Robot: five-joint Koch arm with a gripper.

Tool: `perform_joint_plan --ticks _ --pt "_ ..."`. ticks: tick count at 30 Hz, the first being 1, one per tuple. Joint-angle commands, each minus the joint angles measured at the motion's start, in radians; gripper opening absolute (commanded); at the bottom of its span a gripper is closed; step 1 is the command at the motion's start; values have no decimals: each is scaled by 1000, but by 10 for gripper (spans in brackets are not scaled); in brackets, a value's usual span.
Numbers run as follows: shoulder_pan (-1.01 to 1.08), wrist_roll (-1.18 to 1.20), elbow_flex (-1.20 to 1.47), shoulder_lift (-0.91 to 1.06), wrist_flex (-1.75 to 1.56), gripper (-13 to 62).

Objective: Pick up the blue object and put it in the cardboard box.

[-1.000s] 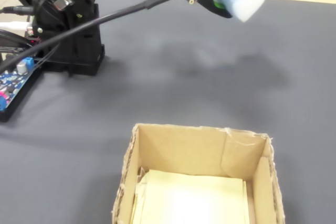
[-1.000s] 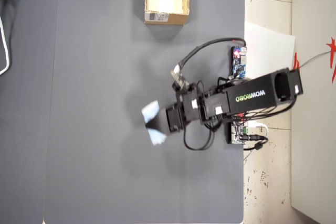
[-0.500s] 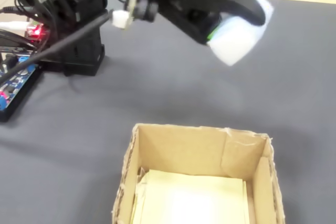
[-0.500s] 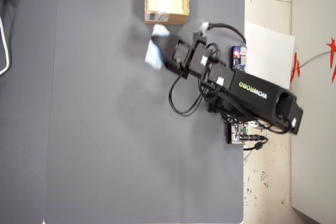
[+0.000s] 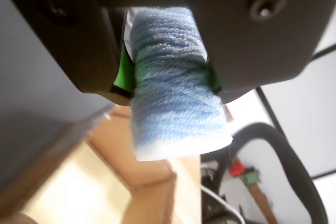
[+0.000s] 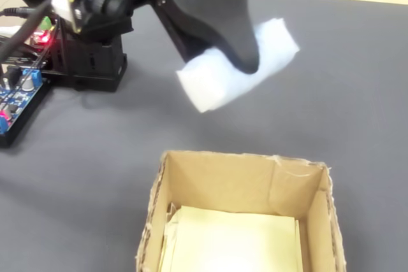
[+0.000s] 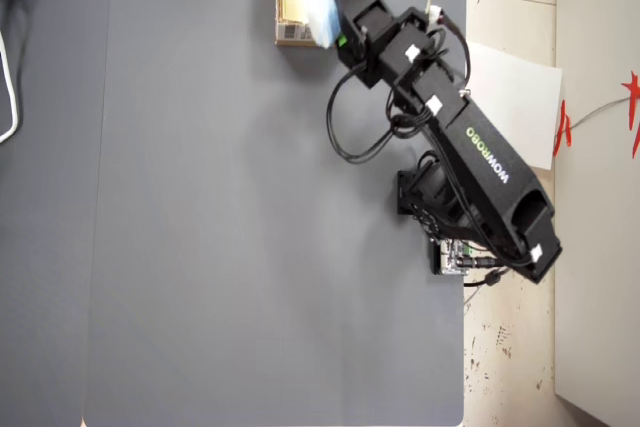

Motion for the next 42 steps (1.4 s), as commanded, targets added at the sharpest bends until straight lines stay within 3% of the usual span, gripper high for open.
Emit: perform_joint_plan --ticks 1,11,12,13,14,20,30,42 --pt "12 -2 -100 -18 2 122" --pt "69 -21 -262 -284 54 128" --pt "74 -20 -264 -293 55 144" --pt "77 8 -282 -324 92 240" --pt "80 11 -293 -339 106 270" --pt "98 15 -296 -354 91 337" --pt "15 133 -262 -250 72 337" --pt "-276 290 0 23 -72 337"
